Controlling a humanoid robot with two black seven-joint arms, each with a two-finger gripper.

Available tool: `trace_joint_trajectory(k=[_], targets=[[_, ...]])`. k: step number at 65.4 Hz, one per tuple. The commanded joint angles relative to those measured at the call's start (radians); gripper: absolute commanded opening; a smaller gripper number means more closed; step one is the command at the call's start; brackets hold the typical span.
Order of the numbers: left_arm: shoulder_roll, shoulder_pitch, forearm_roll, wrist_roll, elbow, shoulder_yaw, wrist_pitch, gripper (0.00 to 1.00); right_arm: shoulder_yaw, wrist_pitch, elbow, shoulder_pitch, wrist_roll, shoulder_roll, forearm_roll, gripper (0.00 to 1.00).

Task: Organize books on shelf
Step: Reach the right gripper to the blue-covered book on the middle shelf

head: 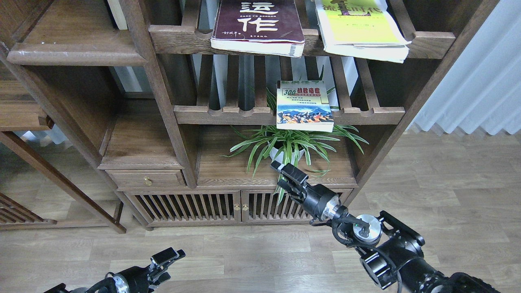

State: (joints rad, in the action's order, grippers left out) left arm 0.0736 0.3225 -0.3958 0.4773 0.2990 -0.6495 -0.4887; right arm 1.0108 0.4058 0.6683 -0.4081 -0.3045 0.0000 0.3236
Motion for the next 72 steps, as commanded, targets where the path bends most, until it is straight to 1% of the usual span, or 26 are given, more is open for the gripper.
trace_joint_trajectory(k=[1, 14, 31, 36, 42, 45, 59, 60, 62, 68, 72], targets=[[0.0, -0.008, 0.0, 0.0, -0.001, -0.001, 0.0, 1.0, 0.034, -0.013, 0.017, -0.001, 0.004, 0.0, -0.001, 0.99], [0.0, -0.02, 0.0, 0.0, -0.003, -0.001, 0.0, 1.0, 0.086, -0.07, 0.034, -0.049, 0.013, 0.0, 0.0, 0.99], [0.0, -0.025, 0.0, -0.002, -0.003, -0.001, 0.0, 1.0, 0.089, -0.104, 0.025, -0.104, 0.015, 0.0, -0.001, 0.98], [0.0, -0.025, 0.0, -0.002, -0.003, -0.001, 0.0, 1.0, 0.109, -0.124, 0.016, -0.121, 0.018, 0.0, -0.001, 0.95], [0.0, -0.025, 0.0, -0.002, -0.003, -0.001, 0.0, 1.0, 0.161, -0.143, -0.007, -0.144, 0.018, 0.0, -0.001, 0.87], [0.0, -0.025, -0.001, -0.003, -0.003, -0.001, 0.0, 1.0, 0.169, -0.153, -0.019, -0.155, 0.018, 0.0, -0.001, 0.85], [-0.002, -0.023, -0.002, -0.016, -0.001, -0.002, 0.0, 1.0, 0.17, -0.182, -0.072, -0.192, 0.016, 0.0, -0.001, 0.82], [-0.003, -0.023, -0.002, -0.017, -0.001, -0.002, 0.0, 1.0, 0.17, -0.182, -0.084, -0.198, 0.016, 0.0, -0.001, 0.79], [-0.002, -0.023, -0.002, -0.017, -0.001, -0.002, 0.0, 1.0, 0.17, -0.182, -0.088, -0.199, 0.016, 0.0, -0.001, 0.78], [-0.003, -0.023, -0.002, -0.019, 0.0, -0.002, 0.0, 1.0, 0.17, -0.179, -0.087, -0.199, 0.018, 0.0, -0.001, 0.68], [-0.002, -0.023, -0.002, -0.019, 0.0, -0.002, 0.0, 1.0, 0.167, -0.174, -0.081, -0.198, 0.019, 0.0, -0.001, 0.6]])
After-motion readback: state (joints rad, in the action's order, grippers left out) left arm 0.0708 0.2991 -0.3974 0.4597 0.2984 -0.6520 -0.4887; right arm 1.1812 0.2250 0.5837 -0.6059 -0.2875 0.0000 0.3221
